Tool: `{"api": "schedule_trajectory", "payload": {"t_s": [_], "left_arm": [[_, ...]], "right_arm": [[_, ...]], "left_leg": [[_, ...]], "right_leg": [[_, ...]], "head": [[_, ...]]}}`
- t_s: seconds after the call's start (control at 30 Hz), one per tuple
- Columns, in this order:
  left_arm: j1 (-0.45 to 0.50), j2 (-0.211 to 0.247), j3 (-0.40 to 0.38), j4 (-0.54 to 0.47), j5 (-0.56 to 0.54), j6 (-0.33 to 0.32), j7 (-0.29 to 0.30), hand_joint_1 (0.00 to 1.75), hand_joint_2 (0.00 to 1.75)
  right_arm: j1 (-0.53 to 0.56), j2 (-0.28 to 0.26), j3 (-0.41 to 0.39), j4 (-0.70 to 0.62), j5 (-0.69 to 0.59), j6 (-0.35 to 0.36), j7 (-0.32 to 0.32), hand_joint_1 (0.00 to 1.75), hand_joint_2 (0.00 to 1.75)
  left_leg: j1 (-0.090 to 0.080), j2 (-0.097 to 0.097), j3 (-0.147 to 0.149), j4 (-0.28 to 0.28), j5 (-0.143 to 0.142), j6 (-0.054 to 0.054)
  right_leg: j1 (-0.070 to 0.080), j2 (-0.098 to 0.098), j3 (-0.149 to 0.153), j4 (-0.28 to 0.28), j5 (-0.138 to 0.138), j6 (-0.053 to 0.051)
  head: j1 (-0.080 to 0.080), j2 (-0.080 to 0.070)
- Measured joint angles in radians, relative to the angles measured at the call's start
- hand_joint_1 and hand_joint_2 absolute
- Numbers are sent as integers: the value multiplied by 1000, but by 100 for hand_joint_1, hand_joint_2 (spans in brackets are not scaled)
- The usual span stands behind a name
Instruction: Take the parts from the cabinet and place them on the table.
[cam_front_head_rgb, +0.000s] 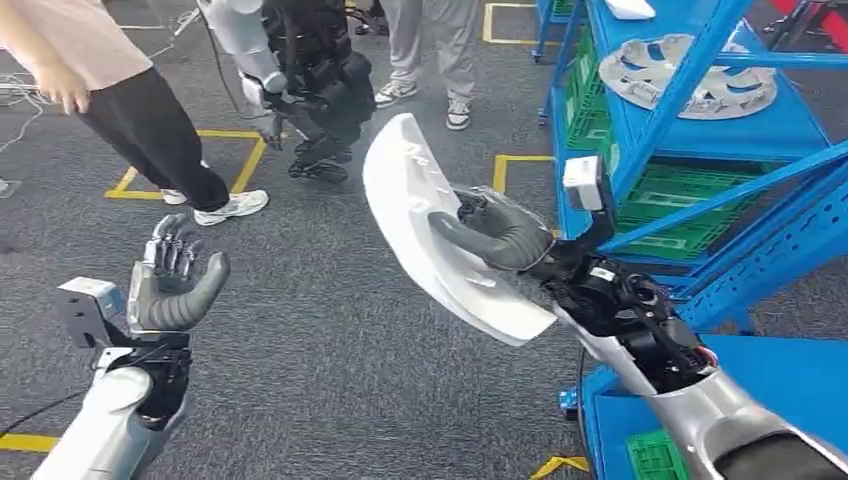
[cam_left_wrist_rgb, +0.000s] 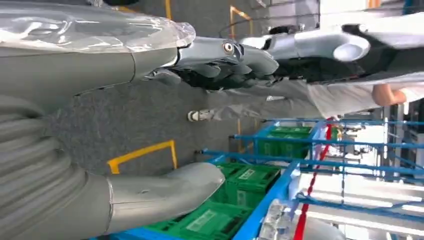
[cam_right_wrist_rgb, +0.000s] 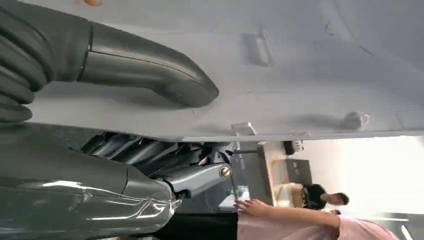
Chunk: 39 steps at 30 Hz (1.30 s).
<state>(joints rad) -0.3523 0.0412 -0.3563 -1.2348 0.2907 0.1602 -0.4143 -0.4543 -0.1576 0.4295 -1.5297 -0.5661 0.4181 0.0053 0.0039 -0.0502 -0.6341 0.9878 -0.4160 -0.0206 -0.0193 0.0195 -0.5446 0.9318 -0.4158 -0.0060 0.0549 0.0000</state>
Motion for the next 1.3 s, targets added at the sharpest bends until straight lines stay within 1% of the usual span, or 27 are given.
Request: {"api": "schedule_trajectory", "payload": {"t_s": [0.07,0.13,0.17,0.23,0.27,0.3,0.33,0.43,0.47,0.5,0.53,0.6,0.63,0.67,0.73,0.77,0.8,0.83,0.93,0.97,1.03,1.1,1.13,1.17,1.2,1.27,1.3], "left_arm": [[-1,0,0,0,0,0,0,0,175],[3,-1,0,3,0,0,0,0,175],[3,-1,0,6,2,-3,0,0,175],[-3,0,0,10,3,-4,0,0,175],[-6,-1,0,12,3,-4,-2,0,175],[-12,-1,-1,14,4,-4,-4,0,175],[-17,-2,-1,15,6,-4,-6,0,175],[-15,-1,-1,19,11,-2,-9,0,175],[-15,-2,-2,19,11,-2,-10,0,175],[-18,-2,-2,19,11,-2,-12,0,175],[-19,-3,-2,20,12,-2,-12,0,175],[-17,-5,-4,23,13,-2,-12,0,175],[-15,-6,-4,26,13,-2,-12,0,175],[-14,-6,-4,28,14,-2,-12,0,175],[-14,-6,-5,32,14,-2,-12,0,175],[-14,-7,-4,32,15,-2,-12,0,175],[-14,-8,-5,33,15,-2,-13,0,175],[-15,-8,-5,34,15,-2,-14,0,175],[-10,-8,-5,38,15,-2,-17,0,175],[-10,-7,-5,39,15,-2,-17,0,175],[-14,-6,-5,39,16,-3,-19,0,175],[-12,-7,-5,41,17,-3,-20,0,175],[-9,-7,-5,43,17,-4,-20,0,175],[-7,-6,-5,45,17,-4,-20,0,175],[-6,-6,-5,47,17,-4,-20,0,175],[-8,-6,-5,47,17,-4,-20,0,175],[-10,-6,-5,47,16,-4,-20,0,175]], "right_arm": [[1,0,1,1,0,0,1,175,175],[1,0,2,6,0,-2,1,175,175],[2,0,2,7,0,-5,2,175,175],[2,0,2,9,0,-10,0,175,175],[2,0,1,10,1,-10,-3,175,175],[2,0,0,10,4,-7,-7,175,175],[3,0,-1,10,9,-4,-11,175,175],[4,0,0,14,13,2,-14,175,175],[4,0,-1,15,13,3,-14,175,175],[4,0,-2,16,14,3,-14,175,175],[3,0,-2,18,12,3,-15,175,175],[7,0,-2,24,12,3,-15,175,175],[10,0,0,27,12,3,-15,175,175],[12,0,-1,29,12,3,-15,175,175],[12,0,-2,33,12,1,-16,175,175],[11,0,-2,33,12,1,-17,175,175],[11,0,-2,34,12,1,-18,175,175],[12,0,-2,35,12,-2,-18,175,175],[15,0,0,36,13,-3,-18,175,175],[15,0,0,36,13,-3,-19,175,175],[16,0,-1,36,12,-5,-18,175,175],[20,0,0,37,13,-5,-17,175,175],[21,0,0,37,12,-5,-18,175,175],[23,0,1,37,13,-5,-17,175,175],[23,0,1,37,12,-5,-16,175,175],[22,0,1,37,12,-6,-15,175,175],[20,0,1,37,12,-6,-15,175,175]], "left_leg": [[6,31,-79,162,-75,-11],[9,36,-139,278,-106,-21],[12,39,-134,265,-88,-24],[16,54,-54,113,-11,-26],[16,77,-5,24,22,-26],[13,121,27,-36,25,-22],[6,111,26,-42,27,-9],[3,81,23,-39,24,13],[10,72,29,-46,28,22],[10,66,30,-46,28,24],[10,59,30,-45,27,31],[8,40,31,-45,27,35],[7,29,31,-45,26,35],[7,18,32,-44,26,35],[7,-6,35,-43,25,34],[8,-17,38,-42,24,32],[10,-25,37,-42,22,29],[4,-35,31,-37,22,24],[14,-59,21,-44,33,5],[10,-65,19,-41,29,1],[6,16,-17,39,-25,-8],[10,34,-97,201,-89,-15],[11,36,-131,265,-106,-18],[13,38,-142,280,-99,-21],[15,41,-126,243,-70,-22],[16,61,-38,72,12,-22],[14,98,9,-14,38,-19]], "right_leg": [[3,-22,-1,0,0,-6],[3,-44,-2,0,-1,-7],[2,-54,-2,0,-2,-6],[0,-72,-2,3,-5,-1],[-1,-80,-1,6,-8,4],[6,-85,-2,10,-11,10],[11,-92,-5,15,-16,17],[9,-116,3,13,-21,34],[2,-106,-2,19,-32,42],[0,-66,-14,51,-56,44],[-1,-43,-42,119,-94,44],[1,-25,-129,299,-164,47],[1,-24,-158,351,-172,47],[1,-24,-163,351,-155,46],[0,-20,-113,225,-69,39],[0,-5,-74,134,-20,34],[-1,38,-48,58,3,28],[-3,48,-35,40,-1,27],[5,28,-21,30,-9,22],[-10,14,-13,16,-3,13],[-3,-5,-9,11,0,0],[2,-24,-8,11,-2,-4],[2,-35,-9,11,-3,-4],[2,-45,-9,11,-3,-4],[1,-53,-8,11,-4,-3],[-1,-70,-7,14,-8,3],[1,-77,-6,18,-12,9]], "head": [[-16,0],[-22,0],[-27,0],[-32,0],[-33,0],[-38,0],[-42,0],[-26,0],[-25,0],[-20,0],[-14,0],[2,0],[3,0],[3,0],[12,0],[15,0],[17,0],[15,0],[14,0],[10,0],[-10,0],[-17,0],[-20,0],[-24,0],[-27,0],[-31,0],[-34,0]]}}
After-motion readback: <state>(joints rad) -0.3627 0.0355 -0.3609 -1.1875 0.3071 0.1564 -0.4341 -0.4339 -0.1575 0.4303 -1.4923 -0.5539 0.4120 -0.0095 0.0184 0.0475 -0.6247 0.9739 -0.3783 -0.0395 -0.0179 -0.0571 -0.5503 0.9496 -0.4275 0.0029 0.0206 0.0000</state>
